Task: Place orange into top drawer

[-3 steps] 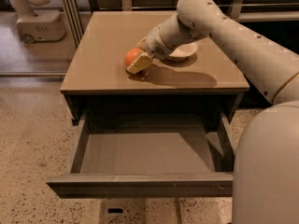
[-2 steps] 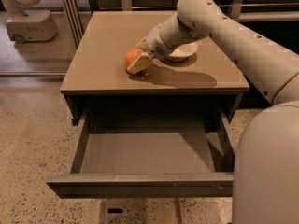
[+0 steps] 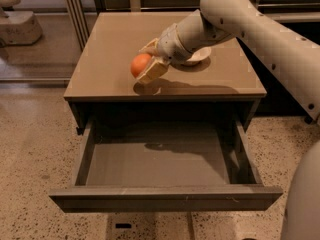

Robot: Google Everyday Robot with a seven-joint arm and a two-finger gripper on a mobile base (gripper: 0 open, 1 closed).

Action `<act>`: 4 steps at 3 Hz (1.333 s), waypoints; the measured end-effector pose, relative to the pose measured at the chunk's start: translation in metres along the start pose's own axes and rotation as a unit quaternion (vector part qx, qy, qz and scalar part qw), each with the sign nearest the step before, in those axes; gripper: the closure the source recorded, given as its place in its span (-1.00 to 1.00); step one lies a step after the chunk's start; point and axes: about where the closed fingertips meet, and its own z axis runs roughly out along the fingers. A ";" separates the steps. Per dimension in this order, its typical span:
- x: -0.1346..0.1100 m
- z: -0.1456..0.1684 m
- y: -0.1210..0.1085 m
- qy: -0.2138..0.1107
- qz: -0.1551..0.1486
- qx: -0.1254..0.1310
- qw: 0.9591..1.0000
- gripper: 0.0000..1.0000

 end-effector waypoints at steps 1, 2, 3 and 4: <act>-0.015 -0.025 0.043 -0.017 -0.018 -0.024 0.999 1.00; -0.023 -0.051 0.098 -0.026 -0.010 -0.077 0.997 1.00; -0.023 -0.054 0.109 -0.025 -0.010 -0.093 0.995 1.00; -0.018 -0.047 0.116 -0.012 -0.011 -0.094 0.995 1.00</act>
Offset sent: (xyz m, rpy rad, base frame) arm -0.1884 -0.0475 0.0349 0.0052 0.2069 0.2428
